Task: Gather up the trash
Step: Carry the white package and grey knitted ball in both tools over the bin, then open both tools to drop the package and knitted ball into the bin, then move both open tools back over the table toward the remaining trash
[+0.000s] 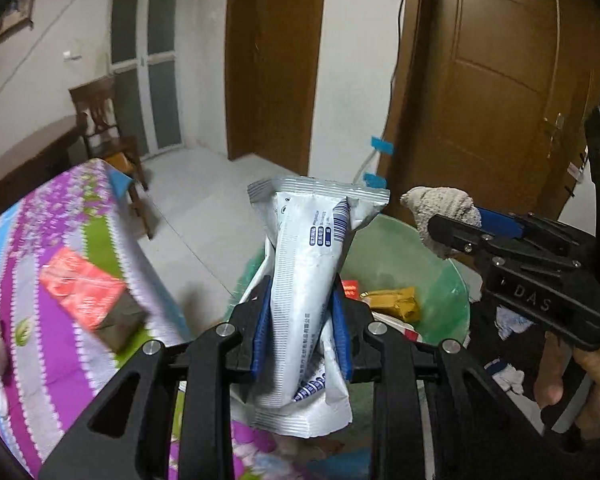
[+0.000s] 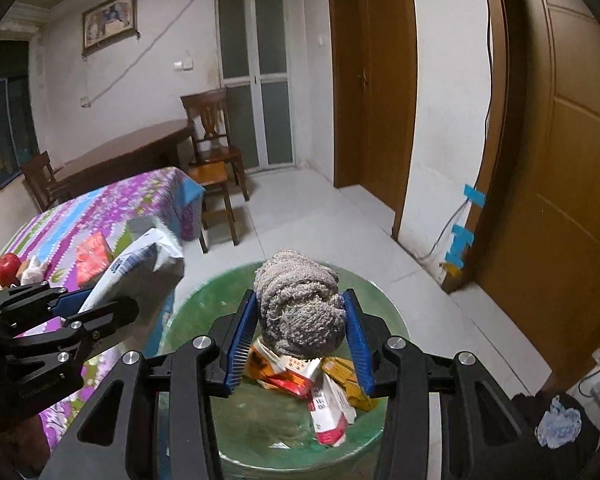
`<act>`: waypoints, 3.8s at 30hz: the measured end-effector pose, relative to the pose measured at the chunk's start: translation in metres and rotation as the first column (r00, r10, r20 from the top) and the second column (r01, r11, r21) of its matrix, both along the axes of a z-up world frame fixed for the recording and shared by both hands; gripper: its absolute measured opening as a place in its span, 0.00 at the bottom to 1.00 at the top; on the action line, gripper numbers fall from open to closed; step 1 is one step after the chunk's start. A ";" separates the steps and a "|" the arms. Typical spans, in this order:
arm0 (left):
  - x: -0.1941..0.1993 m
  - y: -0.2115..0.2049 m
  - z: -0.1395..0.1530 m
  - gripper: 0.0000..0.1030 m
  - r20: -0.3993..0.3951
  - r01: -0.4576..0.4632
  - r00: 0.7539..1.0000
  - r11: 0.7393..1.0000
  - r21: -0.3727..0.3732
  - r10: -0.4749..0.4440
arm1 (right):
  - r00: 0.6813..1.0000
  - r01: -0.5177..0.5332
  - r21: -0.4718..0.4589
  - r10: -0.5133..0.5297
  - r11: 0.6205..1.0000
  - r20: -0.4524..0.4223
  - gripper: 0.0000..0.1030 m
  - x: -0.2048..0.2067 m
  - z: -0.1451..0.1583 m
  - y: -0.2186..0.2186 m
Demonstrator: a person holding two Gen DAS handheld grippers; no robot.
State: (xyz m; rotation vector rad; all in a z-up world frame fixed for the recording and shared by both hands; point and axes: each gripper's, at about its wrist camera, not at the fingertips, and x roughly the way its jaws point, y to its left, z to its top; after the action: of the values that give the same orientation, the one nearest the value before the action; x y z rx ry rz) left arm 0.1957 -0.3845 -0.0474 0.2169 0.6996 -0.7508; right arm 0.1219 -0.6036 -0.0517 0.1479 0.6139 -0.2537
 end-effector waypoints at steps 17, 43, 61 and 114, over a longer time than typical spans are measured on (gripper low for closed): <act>0.016 -0.020 -0.027 0.25 -0.069 -0.012 0.998 0.999 0.036 0.015 | 0.998 0.021 0.037 -0.018 0.999 -0.068 0.43 0.017 -0.030 -0.003; 0.021 -0.027 -0.027 0.25 -0.078 -0.020 0.997 0.999 0.039 0.023 | 0.997 0.020 0.038 -0.017 0.999 -0.073 0.43 0.016 -0.032 -0.002; 0.025 -0.023 -0.029 0.43 -0.083 -0.041 0.996 0.998 0.046 0.045 | 0.998 0.024 0.044 -0.021 0.999 -0.054 0.58 0.012 -0.031 0.002; -0.036 0.450 -0.027 0.76 -0.018 -0.486 0.869 0.861 0.149 0.494 | 0.820 -0.572 0.088 0.573 0.816 0.014 0.95 0.016 -0.017 0.338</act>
State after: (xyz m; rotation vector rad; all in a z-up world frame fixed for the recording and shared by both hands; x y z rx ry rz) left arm 0.1594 0.0654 -0.0749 0.1356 0.8201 -0.2169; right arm 0.1383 -0.2657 -0.0689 0.0399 0.6558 0.3632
